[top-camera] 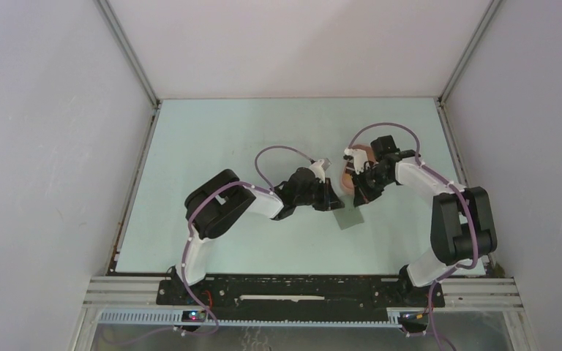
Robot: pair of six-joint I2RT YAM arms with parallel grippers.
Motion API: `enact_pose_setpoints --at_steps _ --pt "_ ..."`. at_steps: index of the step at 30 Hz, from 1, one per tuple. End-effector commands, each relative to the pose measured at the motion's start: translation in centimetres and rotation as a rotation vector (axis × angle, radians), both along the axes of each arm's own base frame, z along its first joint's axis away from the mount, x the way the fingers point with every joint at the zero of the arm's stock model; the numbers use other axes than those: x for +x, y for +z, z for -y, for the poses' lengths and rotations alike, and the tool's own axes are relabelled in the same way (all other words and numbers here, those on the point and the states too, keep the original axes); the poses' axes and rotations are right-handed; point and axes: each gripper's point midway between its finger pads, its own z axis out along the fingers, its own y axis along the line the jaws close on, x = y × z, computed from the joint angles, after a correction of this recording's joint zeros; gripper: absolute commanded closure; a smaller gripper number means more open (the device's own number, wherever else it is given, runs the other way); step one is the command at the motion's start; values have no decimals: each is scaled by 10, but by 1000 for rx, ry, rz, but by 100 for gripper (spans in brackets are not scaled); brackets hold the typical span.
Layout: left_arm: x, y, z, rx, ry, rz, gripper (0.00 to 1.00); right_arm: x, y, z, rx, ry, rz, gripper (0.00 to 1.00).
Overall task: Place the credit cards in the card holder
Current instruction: Close the card holder at the center of the board.
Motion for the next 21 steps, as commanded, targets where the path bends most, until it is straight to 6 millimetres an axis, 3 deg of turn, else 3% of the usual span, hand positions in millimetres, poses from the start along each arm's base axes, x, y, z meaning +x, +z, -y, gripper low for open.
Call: enact_pose_setpoints --at_steps 1,10,21 --pt "-6 -3 -1 -4 -10 -3 93 0 0 -10 29 42 -29 100" --pt "-8 -1 -2 -28 -8 -5 93 0 -12 -8 -22 42 -46 100" --pt "-9 0 -1 -35 -13 -7 93 3 -11 -14 -14 40 -33 100"
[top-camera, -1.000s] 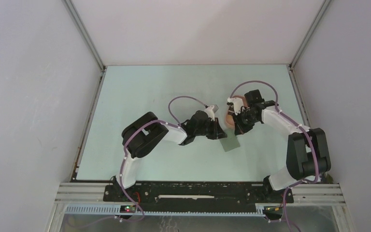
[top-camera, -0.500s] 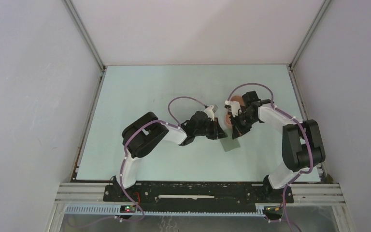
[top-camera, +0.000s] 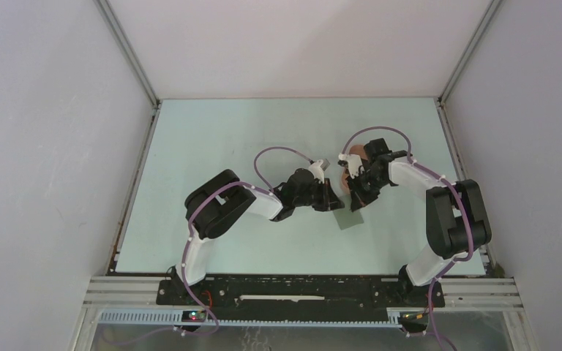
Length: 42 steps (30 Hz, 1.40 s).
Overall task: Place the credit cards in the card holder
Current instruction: Close the card holder at the center of the board.
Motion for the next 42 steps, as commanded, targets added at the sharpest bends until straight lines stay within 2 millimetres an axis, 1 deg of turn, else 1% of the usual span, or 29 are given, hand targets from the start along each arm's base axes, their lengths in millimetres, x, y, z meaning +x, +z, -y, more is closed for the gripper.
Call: enact_pose_setpoints --at_steps 1,10,19,23,32,42 --pt "-8 -2 -1 -13 -15 -10 93 13 10 -7 17 -3 44 100" --pt "-8 -2 0 -17 -17 -13 93 16 11 -11 14 -3 59 100" --pt "-8 -4 -1 -13 -16 -14 93 23 12 -9 -8 -24 91 100" --pt "-8 -5 0 -12 -15 -14 93 22 11 -10 -11 -18 93 100" --pt "-8 -7 -1 -7 -13 -14 94 16 4 -14 -46 27 85 100" --pt "-7 -7 -2 -8 -12 -15 94 12 -13 -6 -117 22 44 100"
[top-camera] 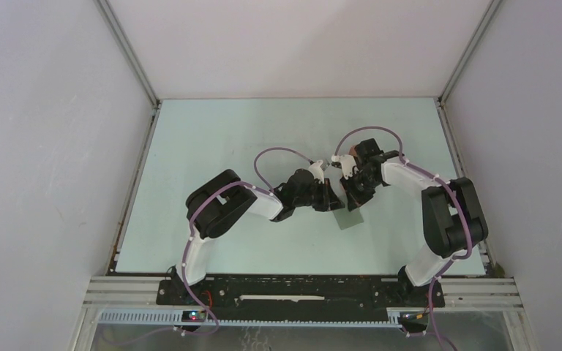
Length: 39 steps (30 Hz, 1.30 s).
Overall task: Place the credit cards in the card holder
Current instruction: Close the card holder at the center of the board.
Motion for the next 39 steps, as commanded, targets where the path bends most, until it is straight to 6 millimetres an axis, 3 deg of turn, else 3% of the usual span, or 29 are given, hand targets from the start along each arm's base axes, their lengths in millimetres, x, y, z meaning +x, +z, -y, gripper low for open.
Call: enact_pose_setpoints --at_steps 1,24,37,39 --pt "-8 -6 -3 3 -18 -8 94 8 -9 2 -48 1 10 100" --pt "-9 -2 -4 -7 -21 -1 94 6 -28 10 -79 -43 -65 100" --pt "-8 8 -5 -22 -19 12 92 8 -23 10 -75 -28 -56 100" --pt "-6 15 -7 -32 -14 23 89 10 -15 6 -42 -15 -35 89"
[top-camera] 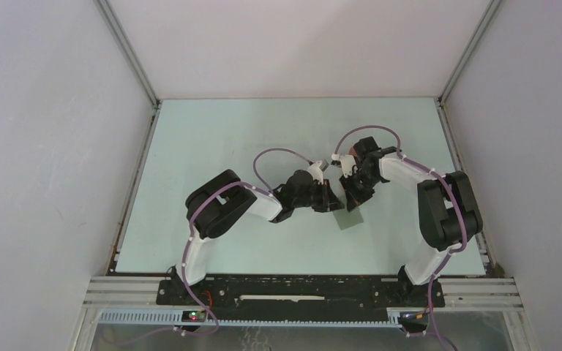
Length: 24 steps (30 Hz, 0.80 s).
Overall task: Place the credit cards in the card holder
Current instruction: Close the card holder at the center of the board.
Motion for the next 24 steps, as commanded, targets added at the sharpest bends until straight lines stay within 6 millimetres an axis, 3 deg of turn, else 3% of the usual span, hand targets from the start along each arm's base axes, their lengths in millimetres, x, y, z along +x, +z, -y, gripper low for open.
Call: enact_pose_setpoints --at_steps 1,3,7,13,18,24 --pt "-4 20 -6 -31 -10 29 86 11 -4 4 -17 34 62 80" --pt "-2 29 -11 -38 -1 44 81 12 9 0 24 56 96 66" --pt "0 45 -23 -37 16 80 68 10 36 -4 91 94 157 53" --pt "-6 60 -42 -3 23 157 50 0 63 -4 136 156 219 47" --pt "-11 67 -62 29 52 215 49 -6 80 0 150 194 282 46" --pt "-21 90 -86 40 57 333 49 -14 106 5 182 217 385 46"
